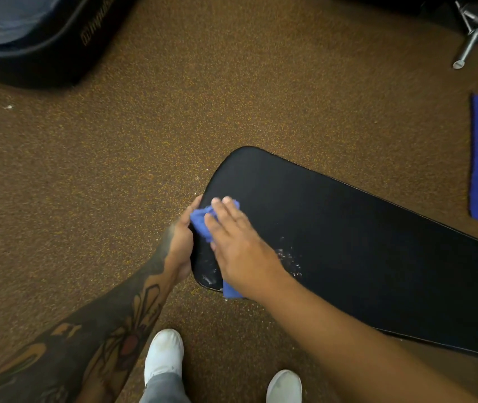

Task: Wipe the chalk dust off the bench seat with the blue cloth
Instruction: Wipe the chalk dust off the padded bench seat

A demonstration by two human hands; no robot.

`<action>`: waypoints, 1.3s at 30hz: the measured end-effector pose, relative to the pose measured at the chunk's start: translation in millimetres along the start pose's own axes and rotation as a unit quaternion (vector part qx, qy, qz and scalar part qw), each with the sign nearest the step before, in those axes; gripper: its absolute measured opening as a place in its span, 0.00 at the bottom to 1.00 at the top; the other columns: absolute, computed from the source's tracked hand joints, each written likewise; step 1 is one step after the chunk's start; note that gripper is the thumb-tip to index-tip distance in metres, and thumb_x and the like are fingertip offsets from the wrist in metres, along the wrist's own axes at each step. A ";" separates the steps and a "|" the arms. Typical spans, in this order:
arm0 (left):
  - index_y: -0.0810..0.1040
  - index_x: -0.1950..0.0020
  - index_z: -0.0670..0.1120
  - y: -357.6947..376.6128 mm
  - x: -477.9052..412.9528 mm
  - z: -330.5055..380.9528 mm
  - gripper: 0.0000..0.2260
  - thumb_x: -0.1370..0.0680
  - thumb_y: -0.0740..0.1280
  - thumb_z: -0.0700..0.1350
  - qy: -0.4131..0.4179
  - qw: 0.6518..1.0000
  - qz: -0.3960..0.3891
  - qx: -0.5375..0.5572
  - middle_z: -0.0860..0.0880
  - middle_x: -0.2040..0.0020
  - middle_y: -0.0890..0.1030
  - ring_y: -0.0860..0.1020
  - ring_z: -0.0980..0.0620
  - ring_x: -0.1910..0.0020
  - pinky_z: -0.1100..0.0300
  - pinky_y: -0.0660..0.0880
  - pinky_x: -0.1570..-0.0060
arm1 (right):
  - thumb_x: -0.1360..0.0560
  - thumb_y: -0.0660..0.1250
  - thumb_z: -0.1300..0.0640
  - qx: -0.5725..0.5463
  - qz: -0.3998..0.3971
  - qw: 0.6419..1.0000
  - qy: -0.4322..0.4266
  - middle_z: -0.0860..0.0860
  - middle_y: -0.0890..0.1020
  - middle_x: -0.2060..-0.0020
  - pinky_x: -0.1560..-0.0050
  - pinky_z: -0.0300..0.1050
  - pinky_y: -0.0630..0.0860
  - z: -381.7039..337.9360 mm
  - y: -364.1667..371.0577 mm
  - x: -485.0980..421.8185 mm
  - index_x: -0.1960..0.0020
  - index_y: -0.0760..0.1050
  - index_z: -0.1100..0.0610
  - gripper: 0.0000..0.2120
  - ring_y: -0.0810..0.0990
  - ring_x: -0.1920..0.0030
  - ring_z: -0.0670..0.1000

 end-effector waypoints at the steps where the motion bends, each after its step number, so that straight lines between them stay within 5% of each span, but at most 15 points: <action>1: 0.87 0.48 0.49 1.0 0.8 0.7 0.21 0.16 0.54 0.54 0.003 1.000 0.002 0.005 0.45 0.49 0.87 0.85 0.51 0.51 0.59 0.82 0.51 | 0.22 0.62 0.60 0.007 -0.015 0.999 -0.032 0.62 0.66 0.27 0.28 0.59 0.64 -0.9 1.1 3.4 0.30 0.68 0.65 0.22 0.61 0.25 0.62; 2: 0.88 0.52 0.50 0.4 1.1 1.2 0.22 0.16 0.54 0.54 0.006 1.000 0.008 0.012 0.45 0.51 0.87 0.86 0.51 0.53 0.60 0.82 0.56 | 0.22 0.61 0.60 0.009 -0.011 0.999 -0.043 0.62 0.66 0.26 0.28 0.58 0.64 4.7 -1.4 1.4 0.30 0.69 0.64 0.21 0.61 0.25 0.61; 4: 0.85 0.44 0.48 -1.6 -1.6 -0.7 0.23 0.15 0.51 0.53 0.011 1.000 0.017 0.011 0.45 0.45 0.86 0.85 0.52 0.50 0.62 0.82 0.57 | 0.21 0.61 0.62 0.000 0.013 1.000 0.003 0.62 0.65 0.26 0.29 0.60 0.64 23.3 -8.6 -11.0 0.30 0.69 0.65 0.20 0.60 0.25 0.62; 8: 0.72 0.27 0.49 -6.8 -7.7 -4.6 0.23 0.14 0.45 0.53 0.018 1.000 0.016 0.013 0.47 0.32 0.80 0.78 0.52 0.35 0.56 0.75 0.36 | 0.22 0.63 0.65 -0.008 0.055 0.993 0.106 0.64 0.65 0.27 0.29 0.61 0.65 32.8 -11.8 -27.1 0.31 0.69 0.66 0.20 0.59 0.25 0.63; 13: 0.72 0.28 0.48 -8.9 -8.6 -6.3 0.24 0.15 0.47 0.57 -0.004 0.997 0.023 0.076 0.45 0.39 0.84 0.83 0.50 0.42 0.56 0.78 0.45 | 0.22 0.62 0.62 0.005 -0.019 0.998 -0.058 0.61 0.64 0.26 0.26 0.58 0.61 -2.3 5.0 -4.3 0.29 0.68 0.64 0.22 0.58 0.24 0.61; 20: 0.71 0.26 0.49 -12.8 -7.1 -7.3 0.32 0.17 0.40 0.64 -0.012 0.997 0.022 0.078 0.44 0.33 0.80 0.77 0.46 0.33 0.49 0.72 0.34 | 0.21 0.60 0.64 -0.011 0.018 0.998 0.059 0.62 0.60 0.24 0.26 0.59 0.58 22.7 -3.9 -46.3 0.28 0.65 0.65 0.21 0.53 0.22 0.61; 26: 0.72 0.27 0.43 -18.1 -3.6 -5.7 0.37 0.19 0.42 0.68 -0.012 0.990 0.044 0.134 0.40 0.35 0.80 0.82 0.45 0.40 0.53 0.76 0.42 | 0.25 0.64 0.64 -0.009 -0.016 0.994 -0.105 0.61 0.68 0.27 0.26 0.55 0.60 -20.1 7.4 -5.5 0.33 0.72 0.63 0.20 0.61 0.25 0.60; 34: 0.72 0.27 0.45 -22.9 -2.2 -7.2 0.41 0.22 0.38 0.71 -0.029 0.988 0.010 0.152 0.40 0.32 0.78 0.74 0.42 0.30 0.45 0.65 0.28 | 0.24 0.60 0.68 0.008 0.001 1.000 -0.002 0.63 0.65 0.26 0.26 0.59 0.58 0.1 4.6 -52.9 0.33 0.70 0.67 0.20 0.57 0.24 0.62; 39: 0.77 0.37 0.41 -32.7 -2.8 -6.6 0.39 0.21 0.41 0.69 -0.032 0.983 0.049 0.173 0.38 0.47 0.85 0.85 0.41 0.47 0.48 0.80 0.44 | 0.26 0.61 0.65 0.004 -0.046 0.990 -0.133 0.62 0.70 0.29 0.26 0.55 0.59 -31.4 12.3 -2.0 0.36 0.73 0.64 0.19 0.62 0.25 0.61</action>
Point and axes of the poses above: each hand's wrist, its own x-axis away from the middle knuckle, its own y-axis out of the palm, z = x × y, the point moved 6 cm from there along -x, towards the middle knuckle
